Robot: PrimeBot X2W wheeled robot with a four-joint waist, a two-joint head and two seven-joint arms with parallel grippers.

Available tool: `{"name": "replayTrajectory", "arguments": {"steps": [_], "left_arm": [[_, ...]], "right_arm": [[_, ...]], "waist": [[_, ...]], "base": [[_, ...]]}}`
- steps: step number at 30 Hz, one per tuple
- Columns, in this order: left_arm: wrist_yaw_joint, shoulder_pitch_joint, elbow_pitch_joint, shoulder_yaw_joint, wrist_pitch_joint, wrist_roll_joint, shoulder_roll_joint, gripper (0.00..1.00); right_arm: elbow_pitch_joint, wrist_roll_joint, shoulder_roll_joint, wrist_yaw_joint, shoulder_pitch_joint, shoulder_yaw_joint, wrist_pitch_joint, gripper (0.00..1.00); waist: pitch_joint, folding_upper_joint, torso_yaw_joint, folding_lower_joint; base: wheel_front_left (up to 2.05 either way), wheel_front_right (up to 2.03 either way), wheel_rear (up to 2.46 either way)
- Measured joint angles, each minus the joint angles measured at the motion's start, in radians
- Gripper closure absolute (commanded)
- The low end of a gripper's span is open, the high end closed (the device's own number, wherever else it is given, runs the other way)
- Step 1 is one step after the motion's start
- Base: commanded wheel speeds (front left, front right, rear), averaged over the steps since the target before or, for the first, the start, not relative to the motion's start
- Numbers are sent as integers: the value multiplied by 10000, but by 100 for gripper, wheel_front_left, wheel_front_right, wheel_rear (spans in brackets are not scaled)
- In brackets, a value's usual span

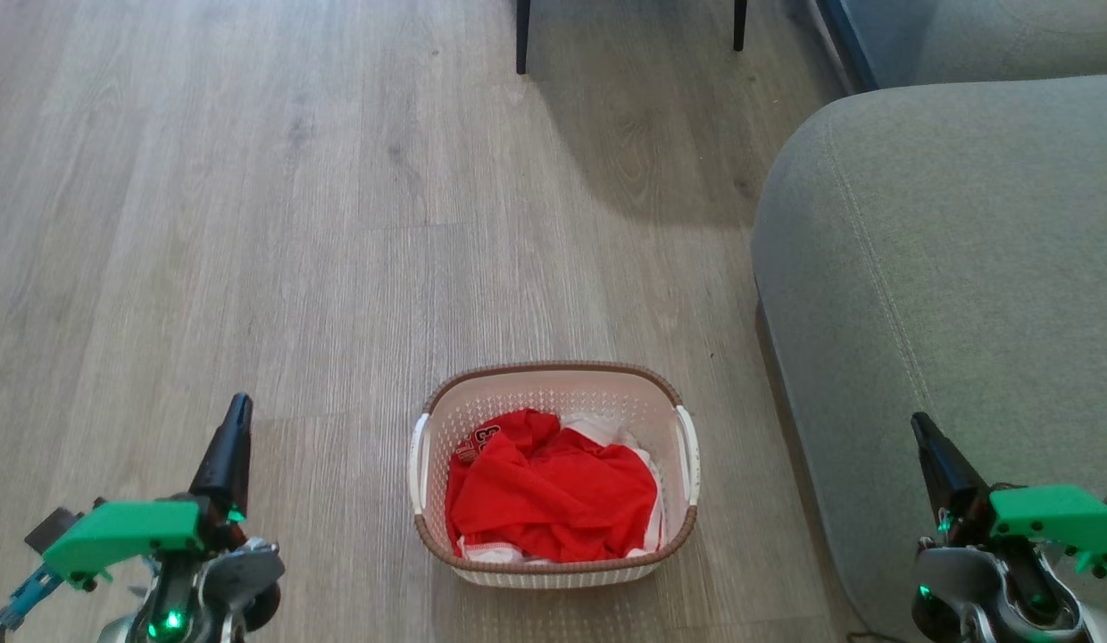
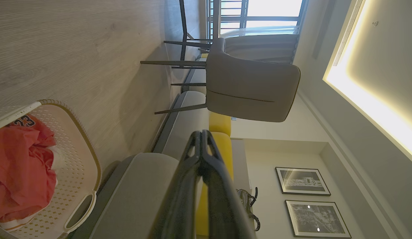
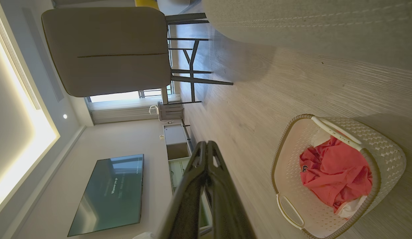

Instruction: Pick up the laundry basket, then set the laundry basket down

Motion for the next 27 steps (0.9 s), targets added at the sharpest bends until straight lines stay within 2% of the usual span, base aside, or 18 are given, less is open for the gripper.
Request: {"name": "replayTrajectory", "arguments": {"steps": [27], "left_arm": [[0, 0, 0, 12, 12, 0, -6, 100]], "right_arm": [[0, 0, 4, 0, 0, -15, 10, 100]], "waist": [[0, 0, 0, 0]], "base": [[0, 0, 0]]}}
